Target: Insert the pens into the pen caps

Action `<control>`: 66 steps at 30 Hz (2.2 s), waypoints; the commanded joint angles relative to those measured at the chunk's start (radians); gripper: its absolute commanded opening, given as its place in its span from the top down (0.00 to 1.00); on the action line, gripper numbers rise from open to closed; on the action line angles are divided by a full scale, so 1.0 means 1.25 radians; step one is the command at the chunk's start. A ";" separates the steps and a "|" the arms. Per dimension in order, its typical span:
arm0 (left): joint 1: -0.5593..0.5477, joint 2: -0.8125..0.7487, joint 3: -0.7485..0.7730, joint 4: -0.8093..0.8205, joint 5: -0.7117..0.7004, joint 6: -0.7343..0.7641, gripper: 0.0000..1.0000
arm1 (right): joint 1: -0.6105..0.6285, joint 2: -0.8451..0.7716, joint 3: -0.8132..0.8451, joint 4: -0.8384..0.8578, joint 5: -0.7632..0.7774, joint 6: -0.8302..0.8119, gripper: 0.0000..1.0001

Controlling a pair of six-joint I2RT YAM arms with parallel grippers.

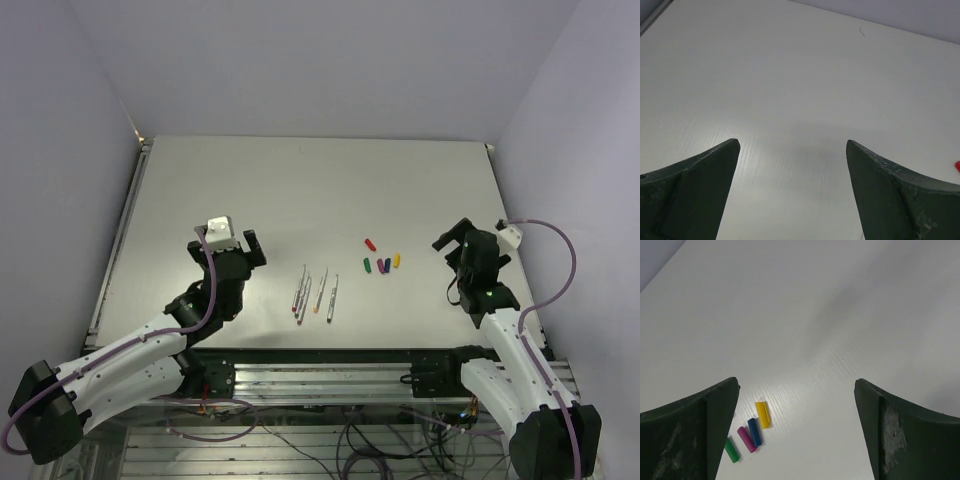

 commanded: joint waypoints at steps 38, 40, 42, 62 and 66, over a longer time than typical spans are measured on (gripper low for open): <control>0.004 0.091 -0.026 0.156 0.228 0.038 0.01 | -0.003 0.057 0.008 0.279 -0.110 -0.100 0.00; 0.004 0.089 -0.036 0.166 0.222 0.027 0.01 | -0.004 0.089 0.020 0.309 -0.137 -0.154 0.04; 0.004 0.101 -0.032 0.156 0.218 0.019 0.01 | -0.003 0.109 0.025 0.337 -0.175 -0.205 0.04; 0.004 0.138 -0.024 0.103 0.341 -0.025 0.12 | -0.002 0.071 -0.024 0.444 -0.197 -0.280 0.44; 0.004 0.181 -0.012 0.059 0.388 -0.063 0.13 | -0.002 0.090 -0.009 0.408 -0.196 -0.254 0.43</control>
